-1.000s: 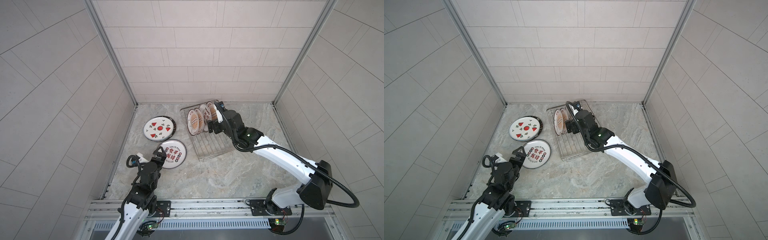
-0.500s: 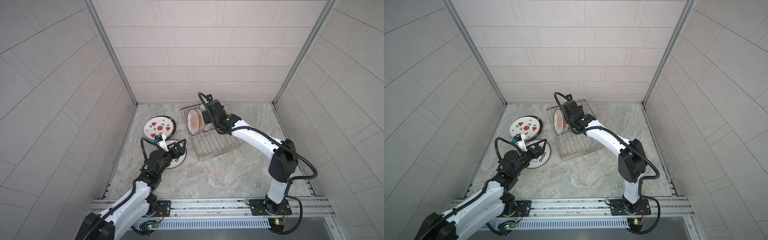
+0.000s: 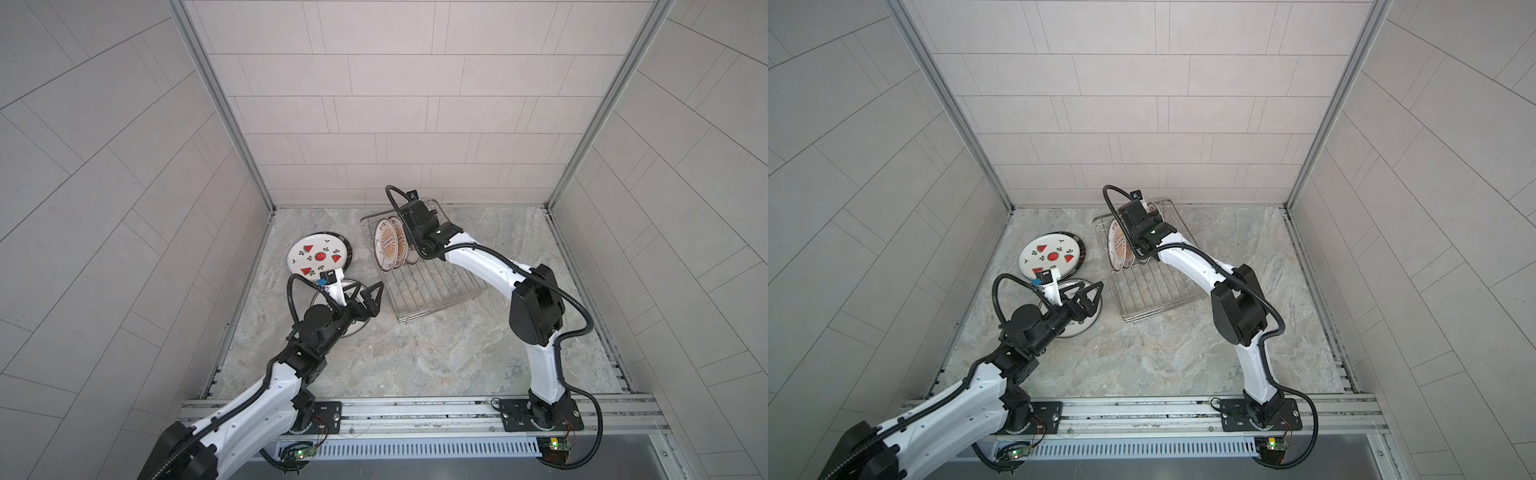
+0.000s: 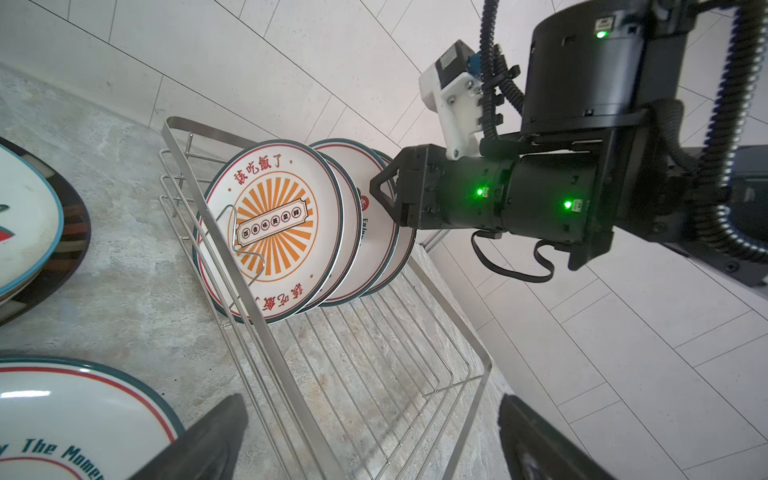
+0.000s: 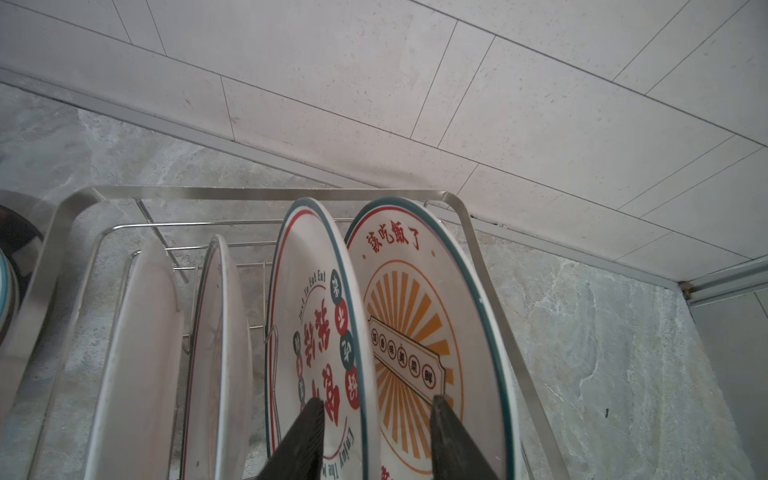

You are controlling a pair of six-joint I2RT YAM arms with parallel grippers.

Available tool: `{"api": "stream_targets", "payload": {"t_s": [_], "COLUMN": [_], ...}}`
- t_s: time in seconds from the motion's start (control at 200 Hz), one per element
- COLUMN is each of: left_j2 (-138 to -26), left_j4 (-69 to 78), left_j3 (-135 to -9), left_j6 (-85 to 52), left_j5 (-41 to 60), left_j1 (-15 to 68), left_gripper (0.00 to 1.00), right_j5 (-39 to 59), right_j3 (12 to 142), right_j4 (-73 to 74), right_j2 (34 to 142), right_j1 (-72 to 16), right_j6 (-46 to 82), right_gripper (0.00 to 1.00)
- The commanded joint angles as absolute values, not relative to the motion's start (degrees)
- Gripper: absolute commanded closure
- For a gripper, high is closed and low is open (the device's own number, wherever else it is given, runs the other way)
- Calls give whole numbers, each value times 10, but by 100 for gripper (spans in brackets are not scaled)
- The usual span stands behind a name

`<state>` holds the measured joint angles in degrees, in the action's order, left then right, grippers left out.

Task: Unload the plates from the dish rack
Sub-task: 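Lower the right gripper onto the next plate's rim in the rack while the left returns, then close the right gripper on the red-lettered plate's rim in the rack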

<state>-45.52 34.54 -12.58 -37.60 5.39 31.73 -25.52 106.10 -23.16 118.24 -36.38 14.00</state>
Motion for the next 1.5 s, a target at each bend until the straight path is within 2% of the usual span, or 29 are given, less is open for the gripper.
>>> {"api": "stream_targets", "payload": {"t_s": [0.0,0.08,0.325,0.375,0.565,0.626,1.041,1.111,1.491], "left_j2": [-450,-460,-502,-507,-516,-515,-531,-533,-549], "left_j4": [379,386,420,431,442,443,478,479,518], "left_j3": [-119,-121,-123,-120,-118,-117,-98,-98,-84], "left_j6": [-368,-368,-382,-387,-387,-388,-403,-403,-430], "left_j5": [39,40,58,55,50,47,28,28,44], "left_j1": [324,329,334,336,337,337,337,337,337], "left_gripper": [0,0,0,0,0,0,0,0,0], "right_j5": [-260,-257,-262,-261,-267,-268,-307,-312,-335], "right_j3": [1079,1084,1104,1112,1117,1119,1129,1129,1117], "right_j4": [-246,-247,-257,-261,-266,-267,-272,-274,-272], "right_j2": [1198,1209,1241,1247,1256,1256,1237,1230,1182], "right_j1": [-358,-357,-358,-358,-358,-358,-372,-373,-385], "right_j6": [152,154,166,167,173,172,155,152,124], "right_gripper": [59,65,67,71,72,78,83,86,88]}}
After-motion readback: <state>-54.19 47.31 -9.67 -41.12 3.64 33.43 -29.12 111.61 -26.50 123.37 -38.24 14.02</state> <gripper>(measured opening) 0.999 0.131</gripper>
